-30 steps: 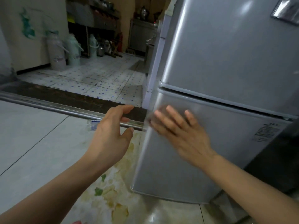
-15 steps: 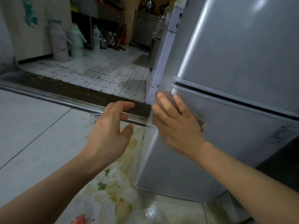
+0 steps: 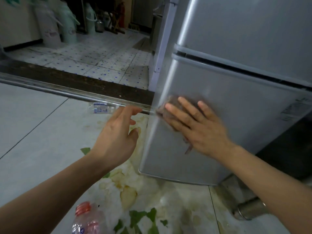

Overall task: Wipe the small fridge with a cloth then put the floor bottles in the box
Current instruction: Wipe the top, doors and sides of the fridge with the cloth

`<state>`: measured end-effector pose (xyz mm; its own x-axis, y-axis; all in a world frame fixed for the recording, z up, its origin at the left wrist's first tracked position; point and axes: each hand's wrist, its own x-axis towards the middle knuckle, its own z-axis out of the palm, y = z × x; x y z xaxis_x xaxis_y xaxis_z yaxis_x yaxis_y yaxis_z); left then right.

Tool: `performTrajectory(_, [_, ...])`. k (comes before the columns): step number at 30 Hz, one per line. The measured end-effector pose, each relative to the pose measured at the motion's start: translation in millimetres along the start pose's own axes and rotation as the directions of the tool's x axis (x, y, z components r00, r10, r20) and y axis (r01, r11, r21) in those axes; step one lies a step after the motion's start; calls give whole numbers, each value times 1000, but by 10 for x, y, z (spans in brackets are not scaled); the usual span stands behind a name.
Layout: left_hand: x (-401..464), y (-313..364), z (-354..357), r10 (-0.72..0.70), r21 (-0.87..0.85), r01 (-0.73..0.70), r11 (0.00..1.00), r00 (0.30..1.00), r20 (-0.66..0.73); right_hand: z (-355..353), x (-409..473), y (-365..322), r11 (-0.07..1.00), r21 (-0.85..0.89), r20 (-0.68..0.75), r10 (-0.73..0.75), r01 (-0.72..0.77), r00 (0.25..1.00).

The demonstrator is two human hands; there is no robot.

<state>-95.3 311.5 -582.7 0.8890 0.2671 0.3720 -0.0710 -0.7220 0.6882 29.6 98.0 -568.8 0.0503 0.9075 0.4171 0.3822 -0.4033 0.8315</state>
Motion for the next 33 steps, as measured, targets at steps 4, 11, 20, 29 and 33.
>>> performTrajectory(4, [87,31,285,-26,-16,27,1000,1000,14,110,-76,-25,944,160,-167,315,-289,934])
performTrajectory(11, [133,110,584,-22,-19,21,1000,1000,-18,375,-968,-719,973,220,46,-83,71,995])
performTrajectory(20, [206,225,773,-125,22,131,991,975,-181,14,-800,331,759,482,-15,506,-437,862])
performTrajectory(29, [213,182,832,-122,62,137,989,973,-194,180,-1432,-627,881,354,232,244,-316,942])
performTrajectory(33, [189,154,842,-134,29,142,989,972,-195,104,-1516,-345,837,358,264,334,-414,905])
